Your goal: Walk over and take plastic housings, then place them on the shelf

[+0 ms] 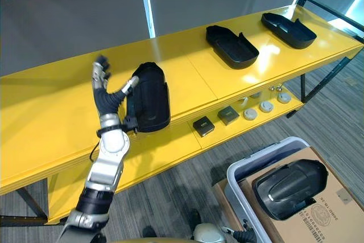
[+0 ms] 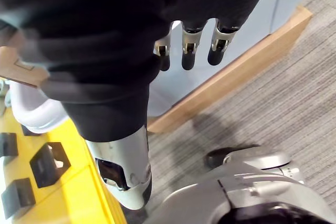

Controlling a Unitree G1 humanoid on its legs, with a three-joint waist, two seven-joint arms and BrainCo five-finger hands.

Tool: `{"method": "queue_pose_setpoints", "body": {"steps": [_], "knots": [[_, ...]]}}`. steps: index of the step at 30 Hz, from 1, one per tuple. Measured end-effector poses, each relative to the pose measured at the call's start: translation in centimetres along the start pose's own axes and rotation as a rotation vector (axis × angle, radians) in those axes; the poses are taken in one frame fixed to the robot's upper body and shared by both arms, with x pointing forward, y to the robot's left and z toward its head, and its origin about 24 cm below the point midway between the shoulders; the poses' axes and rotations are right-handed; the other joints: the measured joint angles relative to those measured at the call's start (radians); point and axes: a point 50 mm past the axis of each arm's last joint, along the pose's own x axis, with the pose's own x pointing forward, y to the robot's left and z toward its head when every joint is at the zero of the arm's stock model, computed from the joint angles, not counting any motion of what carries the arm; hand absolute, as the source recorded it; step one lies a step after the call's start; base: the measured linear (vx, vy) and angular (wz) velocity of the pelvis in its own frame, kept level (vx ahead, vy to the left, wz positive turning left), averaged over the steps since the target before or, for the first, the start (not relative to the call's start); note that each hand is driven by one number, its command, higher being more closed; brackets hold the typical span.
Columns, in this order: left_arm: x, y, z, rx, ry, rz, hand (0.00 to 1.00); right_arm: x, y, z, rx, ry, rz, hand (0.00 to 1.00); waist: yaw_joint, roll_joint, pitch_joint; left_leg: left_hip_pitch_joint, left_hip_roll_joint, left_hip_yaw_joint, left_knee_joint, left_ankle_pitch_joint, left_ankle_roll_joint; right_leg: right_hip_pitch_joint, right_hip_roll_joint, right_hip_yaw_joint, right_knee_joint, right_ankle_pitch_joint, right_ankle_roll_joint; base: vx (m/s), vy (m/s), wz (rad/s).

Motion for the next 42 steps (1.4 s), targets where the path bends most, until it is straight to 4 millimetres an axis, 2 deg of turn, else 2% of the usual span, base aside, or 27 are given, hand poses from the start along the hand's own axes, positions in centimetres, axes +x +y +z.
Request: {"method": "queue_pose_setpoints", "body": {"steps": [4, 6, 9, 16, 21, 25, 30, 36, 42], "knots": [[-2.6, -0.1, -1.6, 0.127, 0.023, -0.126, 1.0, 0.0, -0.1, -0.1, 0.006, 0.004, -0.002, 0.0, 0.001, 0.001, -0.001, 0.01, 0.0, -0.01, 0.0, 0.004, 0.0, 0.015, -0.001, -0.013, 0.0, -0.004, 0.007, 0.01, -0.002, 0.08], [-3.3, -0.4, -2.4, 0.173, 0.038, -0.183, 1.0, 0.0, -0.1, -0.1, 0.005, 0.006, -0.001, 0.0, 0.005, 0.001, -0.001, 0.007, -0.001, -0.013, 0.0, 0.004, 0.0, 0.014, -0.002, -0.017, -0.002, -0.006, 0.01, 0.01, 0.002, 0.05], [-4.0, -0.8, -3.8, 0.234, 0.075, -0.268, 1.0, 0.0, -0.2, -0.3, 0.002, 0.015, -0.003, 0.0, 0.022, -0.001, -0.002, 0.004, -0.002, -0.016, 0.0, 0.004, 0.0, 0.014, -0.003, -0.02, -0.009, -0.011, 0.016, 0.01, -0.001, 0.02], [-5.2, -1.5, -5.8, 0.339, 0.119, -0.379, 1.0, 0.2, 0.1, -0.1, -0.014, 0.015, 0.007, 0.0, 0.02, -0.003, -0.004, -0.007, -0.003, -0.025, 0.0, 0.005, 0.001, 0.012, -0.003, -0.027, -0.021, -0.005, 0.008, 0.04, -0.003, 0.03], [-5.9, -2.8, -6.7, 0.384, 0.125, -0.498, 1.0, 0.3, 0.2, 0.2, -0.015, 0.014, 0.008, 0.0, 0.017, -0.004, -0.004, -0.017, -0.01, -0.025, 0.0, 0.005, 0.001, 0.01, -0.001, -0.028, -0.038, 0.002, 0.009, 0.03, 0.002, 0.0], [-5.6, -3.3, -6.9, 0.4, 0.115, -0.525, 1.0, 0.6, 0.5, 1.2, -0.014, -0.011, 0.012, 0.0, -0.007, -0.003, -0.004, -0.024, -0.01, -0.022, 0.002, 0.005, 0.001, 0.006, 0.0, -0.024, -0.046, 0.009, 0.011, 0.0, -0.002, -0.02], [-4.5, -3.9, -6.6, 0.405, 0.082, -0.53, 1.0, 0.7, 0.5, 1.3, -0.013, -0.015, 0.01, 0.0, -0.008, -0.003, -0.004, -0.028, -0.012, -0.004, 0.001, 0.005, 0.002, -0.008, 0.0, -0.002, -0.046, 0.018, 0.015, -0.02, 0.005, -0.11], [-3.1, -4.4, -5.8, 0.409, 0.039, -0.514, 1.0, 0.7, 0.4, 1.6, -0.011, -0.021, -0.004, 0.0, -0.03, -0.001, -0.003, -0.029, -0.017, -0.003, 0.0, 0.006, 0.002, -0.011, -0.003, 0.001, -0.046, 0.021, 0.016, -0.01, 0.001, -0.01], [-1.9, -5.0, -5.5, 0.421, 0.018, -0.498, 1.0, 0.8, 0.1, 1.6, 0.007, -0.021, -0.018, 0.0, -0.032, 0.01, 0.003, -0.03, -0.017, -0.002, 0.0, 0.006, 0.002, -0.012, -0.003, 0.002, -0.048, 0.023, 0.013, 0.0, 0.0, 0.0]]}}
